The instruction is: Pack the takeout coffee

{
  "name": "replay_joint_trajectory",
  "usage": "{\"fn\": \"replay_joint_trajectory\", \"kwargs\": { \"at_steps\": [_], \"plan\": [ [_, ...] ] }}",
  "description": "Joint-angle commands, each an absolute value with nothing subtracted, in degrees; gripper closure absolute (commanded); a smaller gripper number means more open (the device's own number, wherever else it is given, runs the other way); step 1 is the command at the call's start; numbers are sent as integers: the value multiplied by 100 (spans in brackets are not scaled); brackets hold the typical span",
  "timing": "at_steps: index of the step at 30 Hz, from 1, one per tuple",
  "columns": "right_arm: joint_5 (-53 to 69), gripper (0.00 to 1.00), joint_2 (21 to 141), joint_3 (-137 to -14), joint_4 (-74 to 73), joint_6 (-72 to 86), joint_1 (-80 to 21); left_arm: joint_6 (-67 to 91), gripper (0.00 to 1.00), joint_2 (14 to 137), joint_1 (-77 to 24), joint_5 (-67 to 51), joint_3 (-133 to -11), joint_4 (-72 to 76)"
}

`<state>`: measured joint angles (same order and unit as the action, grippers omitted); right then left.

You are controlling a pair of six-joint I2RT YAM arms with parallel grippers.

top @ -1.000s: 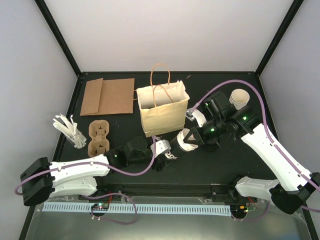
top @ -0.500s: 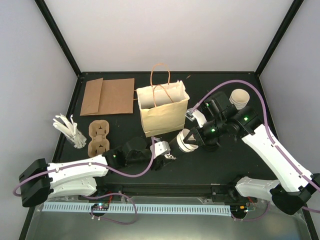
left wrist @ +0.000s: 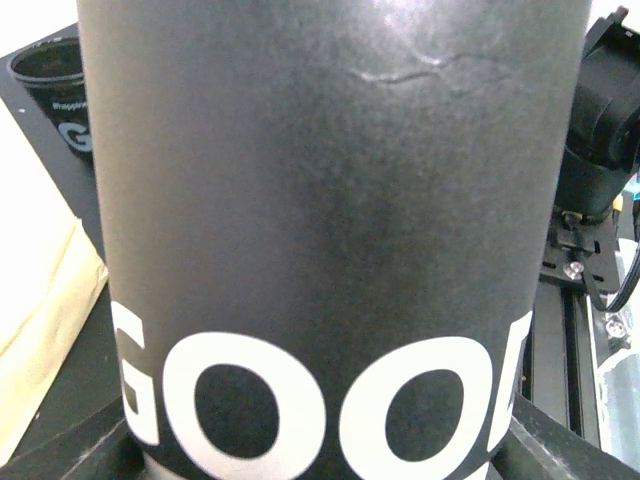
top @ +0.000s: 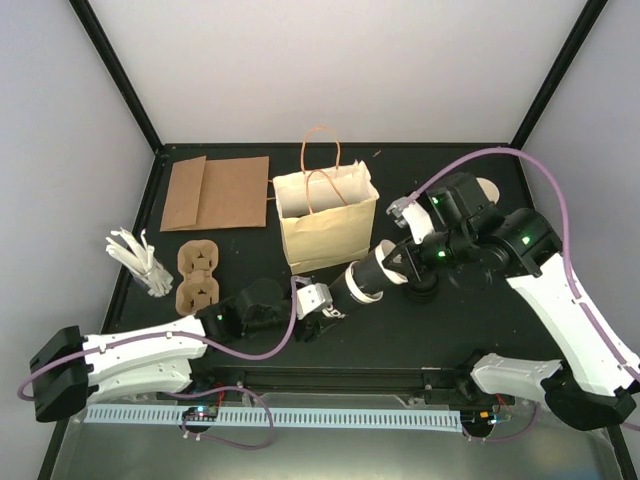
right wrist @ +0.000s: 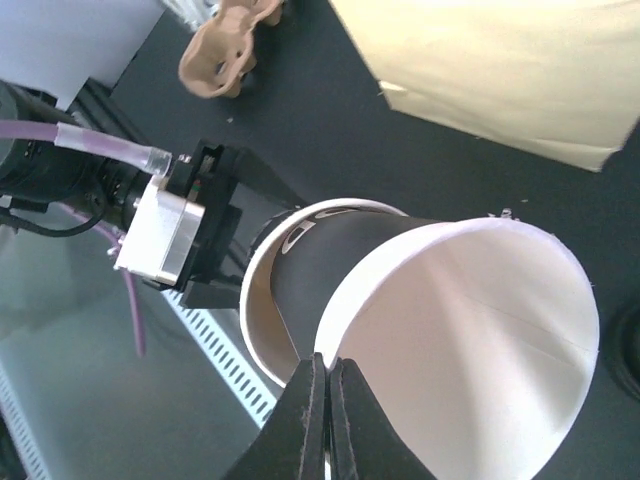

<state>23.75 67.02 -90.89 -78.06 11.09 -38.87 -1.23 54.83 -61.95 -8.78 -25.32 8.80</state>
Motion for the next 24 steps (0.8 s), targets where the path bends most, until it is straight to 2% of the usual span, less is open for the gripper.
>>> {"fn": "replay_joint_trajectory", "kwargs": {
  "at_steps": [1, 9, 16, 18, 24],
  "plan": [
    [1248, 99, 6557, -9490, -7876, 1250, -3866, 36, 62, 5244, -6214, -768, -2343, 835],
    [-1476, 99, 6371, -9918, -8177, 1731, -3859, 482, 62, 4843, -6213, -388, -1985, 836],
    [-3522, 99, 6380, -8452, -8076, 2923, -3837, 675, 62, 4351, -6210, -170, -1929, 668],
    [-3611, 99, 6347, -7844, -7834, 3115, -3573, 693, 62, 4219, -6208, -129, -1942, 592],
    [-2350, 99, 6242, -6552, -6351, 2547, -1829, 764, 62, 3946, -6212, -96, -1951, 561]
  ]
}}
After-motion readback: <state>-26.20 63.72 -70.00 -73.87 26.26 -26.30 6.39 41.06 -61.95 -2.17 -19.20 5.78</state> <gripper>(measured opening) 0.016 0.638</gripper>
